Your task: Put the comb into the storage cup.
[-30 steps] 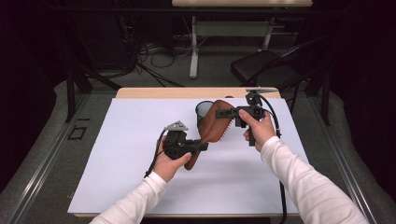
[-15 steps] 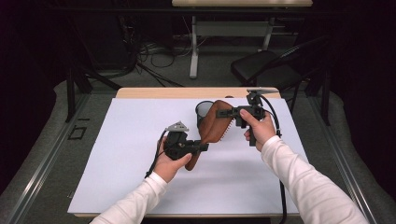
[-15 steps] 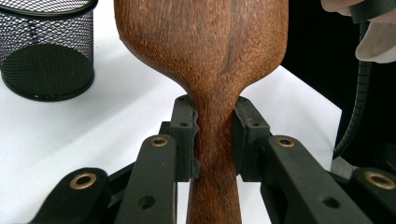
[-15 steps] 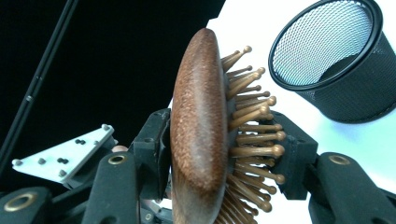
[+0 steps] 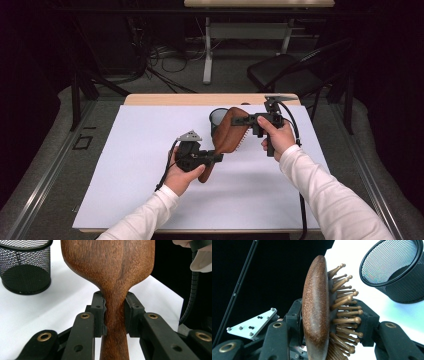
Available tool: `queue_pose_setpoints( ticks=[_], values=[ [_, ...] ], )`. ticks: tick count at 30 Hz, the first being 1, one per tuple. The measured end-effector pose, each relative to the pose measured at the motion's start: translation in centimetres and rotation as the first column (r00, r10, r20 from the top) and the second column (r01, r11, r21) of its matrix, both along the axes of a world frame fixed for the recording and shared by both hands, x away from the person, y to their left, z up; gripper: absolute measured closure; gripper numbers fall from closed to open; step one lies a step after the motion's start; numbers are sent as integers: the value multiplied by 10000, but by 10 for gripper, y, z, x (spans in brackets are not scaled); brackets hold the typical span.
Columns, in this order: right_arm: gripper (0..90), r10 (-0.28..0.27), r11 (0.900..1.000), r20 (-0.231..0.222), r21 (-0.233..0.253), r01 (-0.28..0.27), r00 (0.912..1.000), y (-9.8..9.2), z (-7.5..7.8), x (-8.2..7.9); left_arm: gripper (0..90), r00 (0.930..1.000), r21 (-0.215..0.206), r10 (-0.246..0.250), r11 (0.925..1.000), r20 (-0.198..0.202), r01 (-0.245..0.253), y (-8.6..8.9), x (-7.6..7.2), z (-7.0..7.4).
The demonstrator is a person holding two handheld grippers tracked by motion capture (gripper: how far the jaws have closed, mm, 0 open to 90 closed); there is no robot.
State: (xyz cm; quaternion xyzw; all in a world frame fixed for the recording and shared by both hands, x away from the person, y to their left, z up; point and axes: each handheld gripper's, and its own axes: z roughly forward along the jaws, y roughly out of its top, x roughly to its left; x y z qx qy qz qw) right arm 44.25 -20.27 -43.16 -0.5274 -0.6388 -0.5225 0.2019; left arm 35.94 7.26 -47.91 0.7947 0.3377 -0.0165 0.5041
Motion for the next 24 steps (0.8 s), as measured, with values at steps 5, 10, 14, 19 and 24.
queue_pose_setpoints(
  ticks=[5,10,14,19,24],
  values=[
    [491,82,10000,-158,50,-81,9998,-1,-1,1,727,10000,9,20,10000,35,-20,0,-1,0],
    [494,132,9998,-368,149,-127,9992,-3,-2,1,726,10000,13,8,10000,65,-8,1,-1,0],
    [497,105,9997,-499,204,-95,9987,-3,-3,1,725,10000,4,27,10000,92,-27,1,-2,0],
    [499,113,9997,-576,240,-99,9983,-2,-4,2,724,9999,59,34,10000,167,-35,2,-2,0],
    [500,132,9995,-673,288,-113,9976,-3,-4,2,721,9998,17,68,10000,208,-68,2,-2,0]
  ],
)
